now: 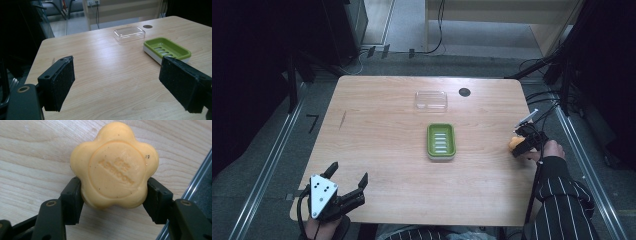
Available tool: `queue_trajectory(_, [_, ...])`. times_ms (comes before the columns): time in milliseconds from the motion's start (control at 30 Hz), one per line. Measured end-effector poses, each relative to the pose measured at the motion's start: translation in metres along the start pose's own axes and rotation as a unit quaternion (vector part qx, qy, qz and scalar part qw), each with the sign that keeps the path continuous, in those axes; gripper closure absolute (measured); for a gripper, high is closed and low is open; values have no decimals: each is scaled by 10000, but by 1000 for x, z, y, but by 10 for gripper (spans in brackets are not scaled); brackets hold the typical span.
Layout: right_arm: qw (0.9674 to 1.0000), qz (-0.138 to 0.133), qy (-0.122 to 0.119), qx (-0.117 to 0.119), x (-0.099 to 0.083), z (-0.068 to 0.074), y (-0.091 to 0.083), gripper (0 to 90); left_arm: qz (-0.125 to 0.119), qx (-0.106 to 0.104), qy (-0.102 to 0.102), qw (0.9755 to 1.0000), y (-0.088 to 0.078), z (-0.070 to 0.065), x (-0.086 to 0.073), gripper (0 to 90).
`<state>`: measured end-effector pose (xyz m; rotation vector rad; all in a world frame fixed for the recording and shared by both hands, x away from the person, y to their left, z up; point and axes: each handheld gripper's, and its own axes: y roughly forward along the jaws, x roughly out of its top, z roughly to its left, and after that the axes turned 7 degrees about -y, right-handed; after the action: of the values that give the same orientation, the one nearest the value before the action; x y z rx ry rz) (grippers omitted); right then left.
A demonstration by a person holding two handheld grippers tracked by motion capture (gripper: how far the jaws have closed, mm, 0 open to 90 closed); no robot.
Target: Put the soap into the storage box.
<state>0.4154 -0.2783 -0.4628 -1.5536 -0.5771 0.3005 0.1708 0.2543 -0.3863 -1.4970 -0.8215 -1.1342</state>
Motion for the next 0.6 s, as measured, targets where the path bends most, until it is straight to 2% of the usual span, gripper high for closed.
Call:
queue_trajectory(333, [9998,-183,-69,1,0,9,-14,401,-2,-6,-11,10000,0,1,0,137])
queue_trajectory(600, [9990,-315,-302,60,5,24,-23,401,1,-7,-17,10000,0,1,0,137])
